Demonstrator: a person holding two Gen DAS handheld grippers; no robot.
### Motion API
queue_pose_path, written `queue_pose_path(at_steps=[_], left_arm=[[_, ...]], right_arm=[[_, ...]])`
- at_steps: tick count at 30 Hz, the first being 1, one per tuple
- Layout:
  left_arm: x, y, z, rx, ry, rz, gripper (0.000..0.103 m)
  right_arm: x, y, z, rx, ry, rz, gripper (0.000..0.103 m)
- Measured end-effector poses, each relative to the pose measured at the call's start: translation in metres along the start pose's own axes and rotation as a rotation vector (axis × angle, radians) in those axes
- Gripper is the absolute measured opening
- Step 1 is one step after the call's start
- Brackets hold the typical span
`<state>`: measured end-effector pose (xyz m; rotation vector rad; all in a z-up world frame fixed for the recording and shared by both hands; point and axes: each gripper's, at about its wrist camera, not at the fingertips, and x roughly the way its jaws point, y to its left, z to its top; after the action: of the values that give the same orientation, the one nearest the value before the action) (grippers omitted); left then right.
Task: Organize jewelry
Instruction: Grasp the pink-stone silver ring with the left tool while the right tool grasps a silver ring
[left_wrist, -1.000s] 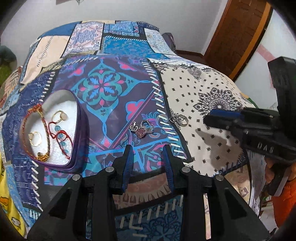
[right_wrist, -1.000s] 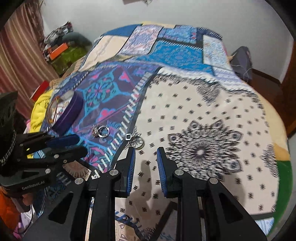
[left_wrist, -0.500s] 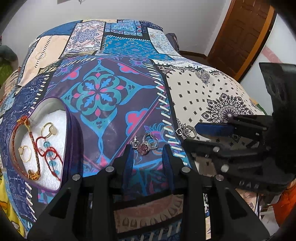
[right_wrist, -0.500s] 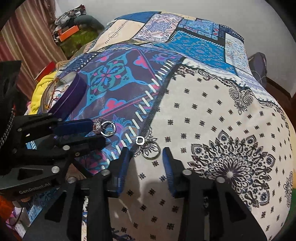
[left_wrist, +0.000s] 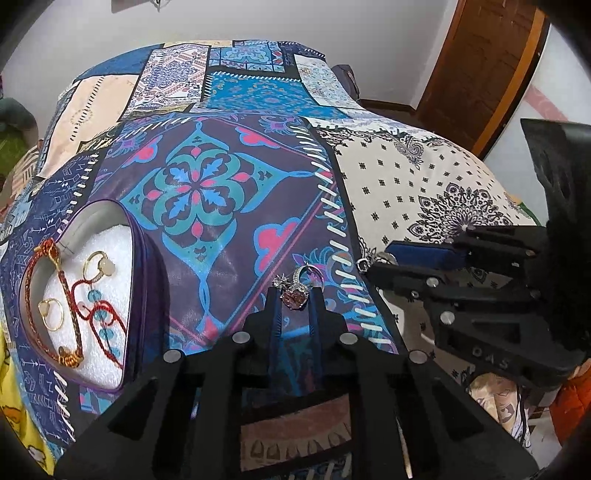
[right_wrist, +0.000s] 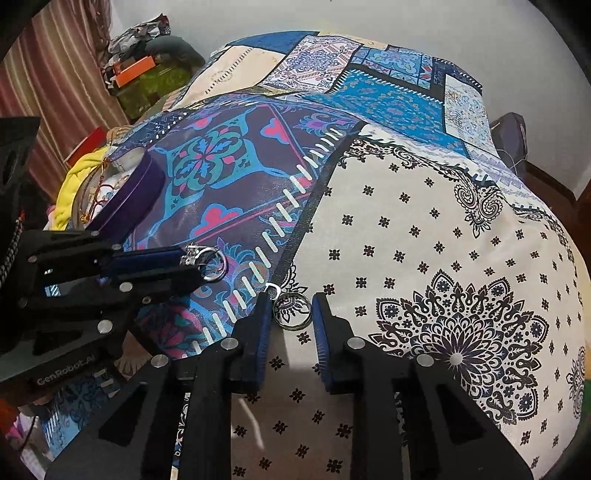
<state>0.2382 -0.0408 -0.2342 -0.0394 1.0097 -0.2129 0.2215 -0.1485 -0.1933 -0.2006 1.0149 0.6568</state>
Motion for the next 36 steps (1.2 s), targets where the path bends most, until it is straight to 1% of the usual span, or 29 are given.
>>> queue_pose_path(at_steps=[5,13,21,24,30,36], left_arm=[[-0.008,0.0,-0.005,-0.021,-0.002,-0.032,0.014],[-0.036,-0.006,-0.016,0.001,-0.031,-0.034,0.014],[-0.07,0.001,-0.027,0.002,-0.07,-0.015,0.014],[-0.077,0.005,-0.034,0.006,-0.066,-0.002,0.014],[-0.088,0.02,-0.046,-0.01,-0.065,0.027,0.014],[-0.099,0.04,-0.049,-0.034,-0.091,0.062,0.014]], right_arm=[[-0.005,0.0,0.0,0.013,-0.013,-0.003,0.02],[-0.023,0.005,0.0,0.028,-0.052,0.008,0.02],[-0.044,0.02,0.002,0.023,-0.095,0.022,0.02],[-0.048,0.028,0.004,0.017,-0.109,0.026,0.02],[-0.051,0.045,0.008,-0.003,-0.12,0.05,0.02],[-0.045,0.065,0.013,-0.03,-0.12,0.08,0.02]])
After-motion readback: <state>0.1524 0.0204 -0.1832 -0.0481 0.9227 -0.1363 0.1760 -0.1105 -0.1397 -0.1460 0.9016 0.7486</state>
